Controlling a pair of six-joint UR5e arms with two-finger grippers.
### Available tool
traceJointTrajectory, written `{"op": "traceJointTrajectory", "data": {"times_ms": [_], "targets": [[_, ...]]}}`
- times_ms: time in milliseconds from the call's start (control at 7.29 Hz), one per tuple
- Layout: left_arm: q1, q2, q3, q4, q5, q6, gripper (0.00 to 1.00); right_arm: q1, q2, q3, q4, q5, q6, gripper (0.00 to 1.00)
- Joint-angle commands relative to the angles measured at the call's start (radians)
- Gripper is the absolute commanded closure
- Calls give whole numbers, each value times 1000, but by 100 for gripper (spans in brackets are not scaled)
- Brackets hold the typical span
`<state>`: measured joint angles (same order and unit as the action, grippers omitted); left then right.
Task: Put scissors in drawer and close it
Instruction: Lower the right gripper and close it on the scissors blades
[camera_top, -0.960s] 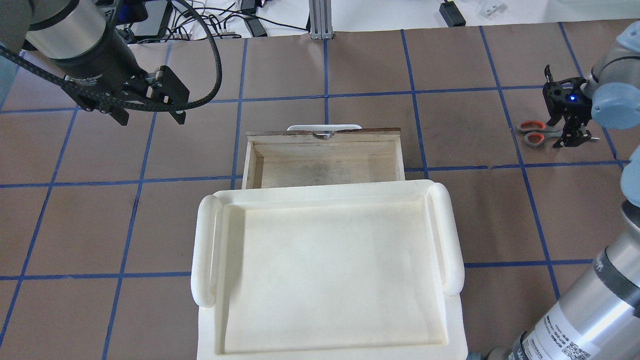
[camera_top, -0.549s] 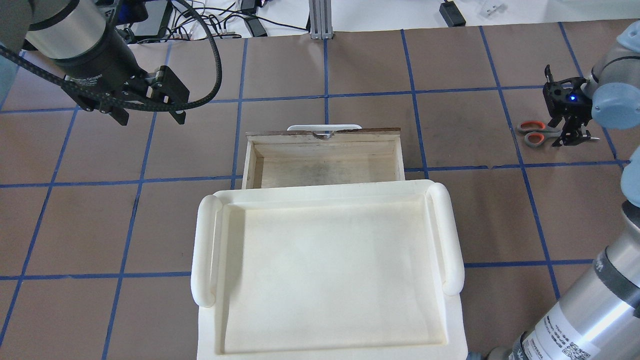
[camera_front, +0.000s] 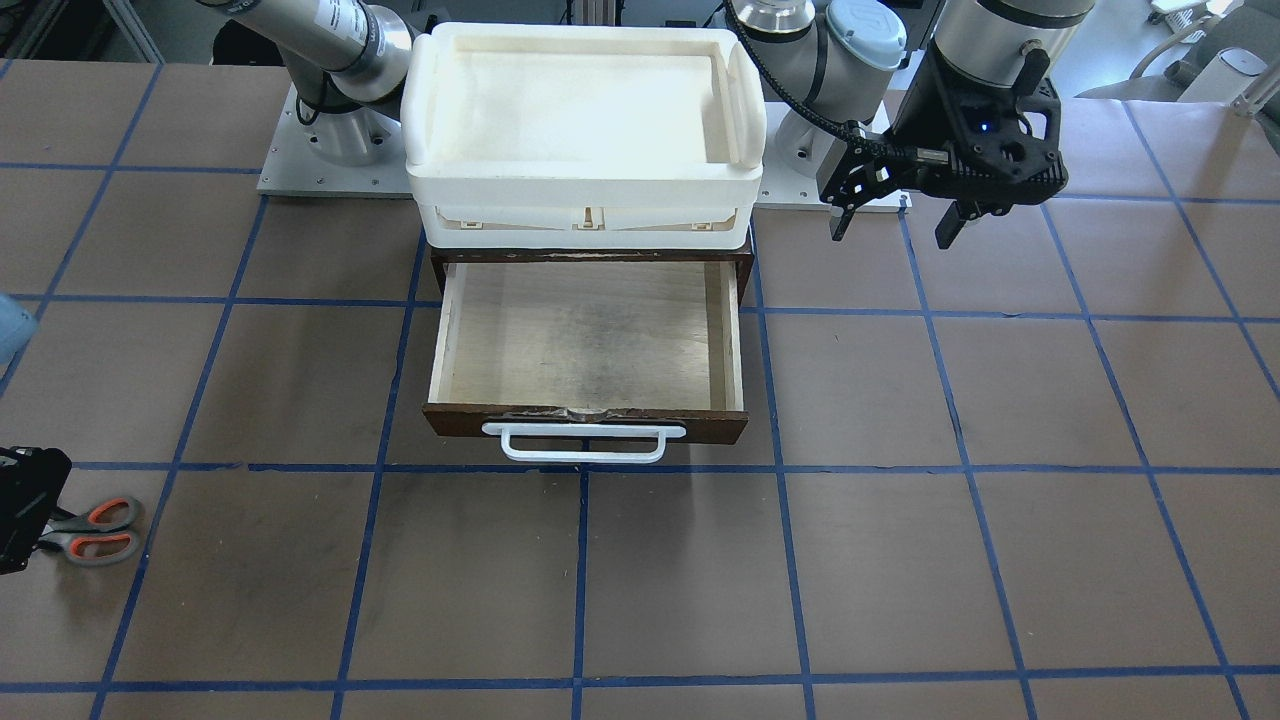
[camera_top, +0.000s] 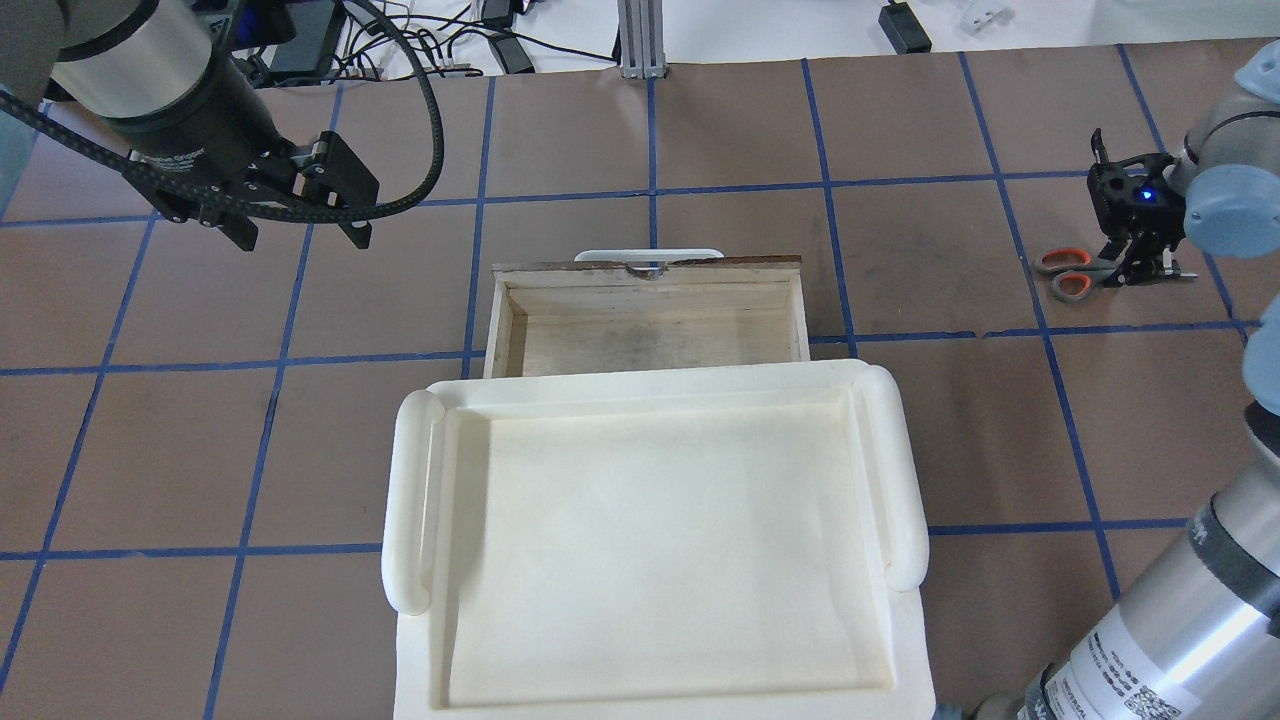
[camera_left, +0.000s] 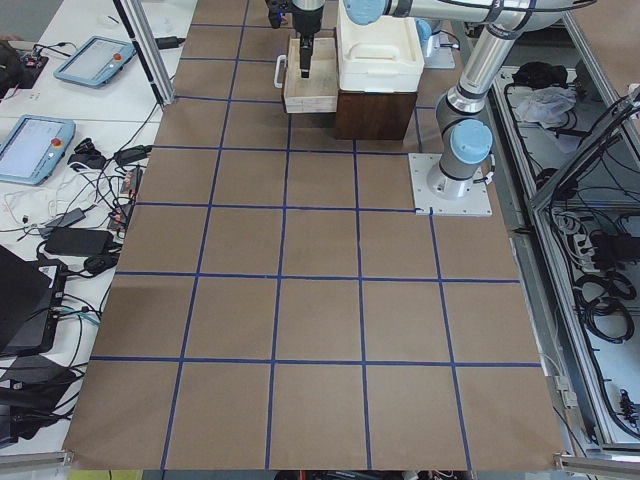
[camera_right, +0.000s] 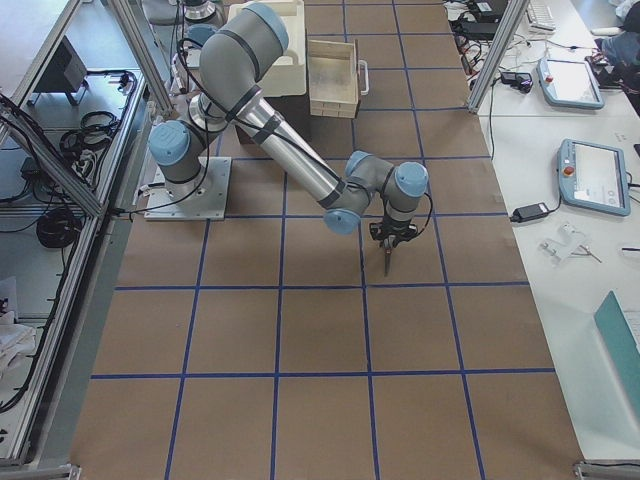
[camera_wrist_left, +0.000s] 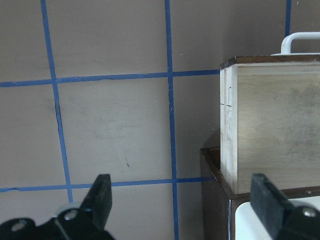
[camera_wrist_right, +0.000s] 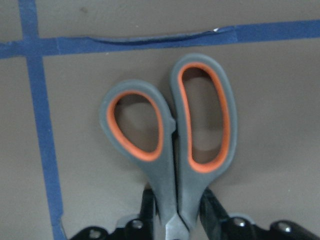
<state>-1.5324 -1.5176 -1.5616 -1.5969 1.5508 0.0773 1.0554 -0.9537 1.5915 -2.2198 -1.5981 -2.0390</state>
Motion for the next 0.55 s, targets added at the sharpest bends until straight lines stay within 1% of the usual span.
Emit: {"op": "traceJointTrajectory", "data": {"times_ms": [0, 274, 411], "targets": [[0, -1, 0, 0, 0, -1, 0, 0, 0, -1, -1, -17, 3, 100], [0, -3, 0, 0, 0, -1, 0, 2, -26, -1, 3, -32, 6, 100], [0, -3, 0, 0, 0, -1, 0, 3, -71, -1, 12, -32, 10, 100]]}}
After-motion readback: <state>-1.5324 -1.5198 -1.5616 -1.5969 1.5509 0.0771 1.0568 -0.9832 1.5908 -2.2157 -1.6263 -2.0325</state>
